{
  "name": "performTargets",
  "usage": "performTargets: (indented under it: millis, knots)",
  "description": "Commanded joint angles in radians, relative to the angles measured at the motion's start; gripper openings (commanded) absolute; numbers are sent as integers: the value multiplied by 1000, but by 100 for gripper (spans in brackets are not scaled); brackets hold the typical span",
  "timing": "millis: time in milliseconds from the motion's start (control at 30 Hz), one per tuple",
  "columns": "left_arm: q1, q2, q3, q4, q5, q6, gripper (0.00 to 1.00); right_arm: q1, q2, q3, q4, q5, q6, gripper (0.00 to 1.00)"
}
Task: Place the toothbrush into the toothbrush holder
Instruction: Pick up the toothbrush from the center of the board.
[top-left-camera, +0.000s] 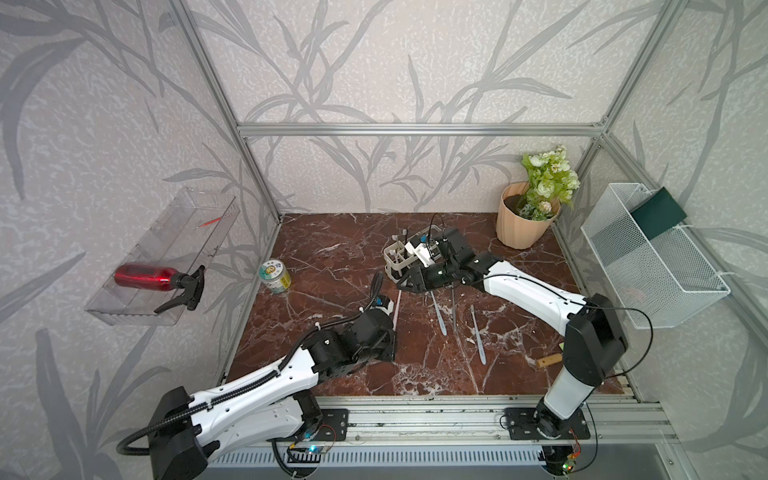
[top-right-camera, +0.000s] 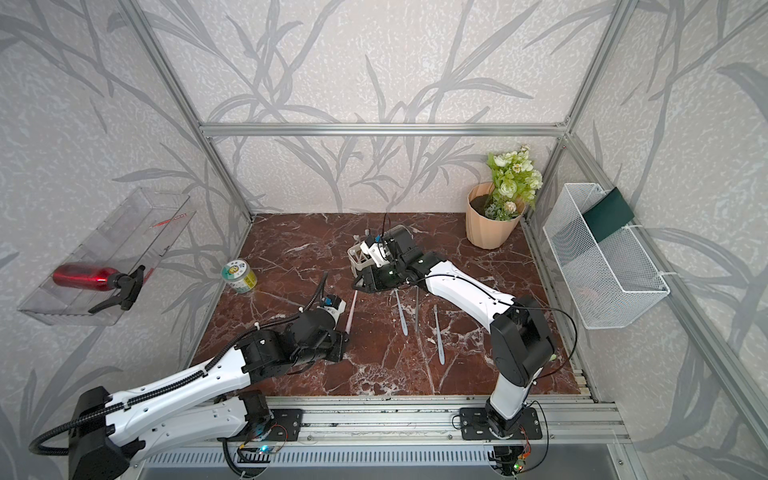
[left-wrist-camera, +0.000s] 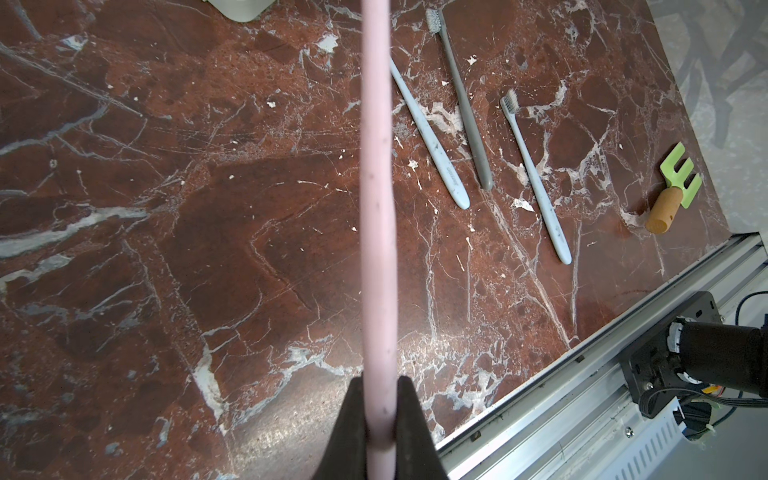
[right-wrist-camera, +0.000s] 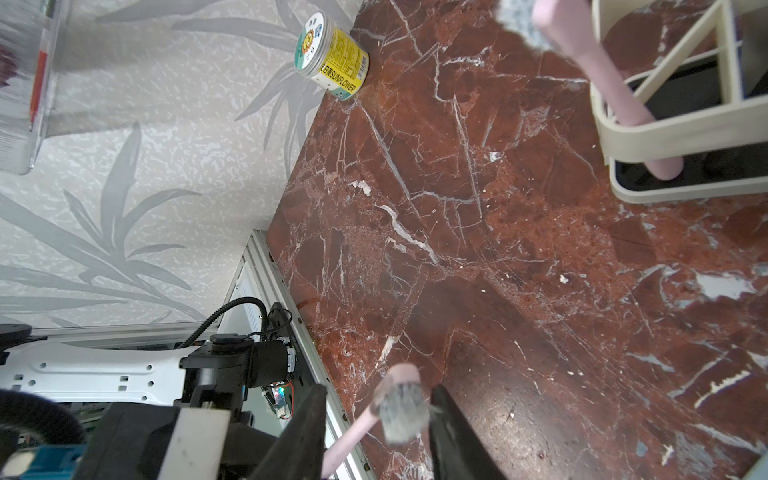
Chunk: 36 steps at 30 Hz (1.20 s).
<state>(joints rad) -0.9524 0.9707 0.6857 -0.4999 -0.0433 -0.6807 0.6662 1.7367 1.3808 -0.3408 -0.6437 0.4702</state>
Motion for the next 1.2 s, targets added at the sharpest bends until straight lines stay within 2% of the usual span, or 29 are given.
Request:
performTargets:
  millis: [0,267,667,800,900,1000,1167]
  knots:
    - [-9,-15,13,15,-9,-2,0,6,20,14,19,3,-9,41]
    - [-15,-13,8,24,-9,-3,0,6,-4,-6,57,27,-9,35]
    - [-16,-26,-3,22,-24,-4,0,6,-13,-21,82,21,4,18]
    - [-16,-29,6,9,-39,2,1,6,-16,-22,84,17,9,7]
    - [-16,-27,15,-5,-52,8,9,5,-17,-18,88,12,15,0]
    - [-16,-33,33,-33,-71,18,23,3,-25,-19,96,25,17,0]
    - [-14,-76,80,-89,-139,44,57,-8,-77,-12,116,73,6,0]
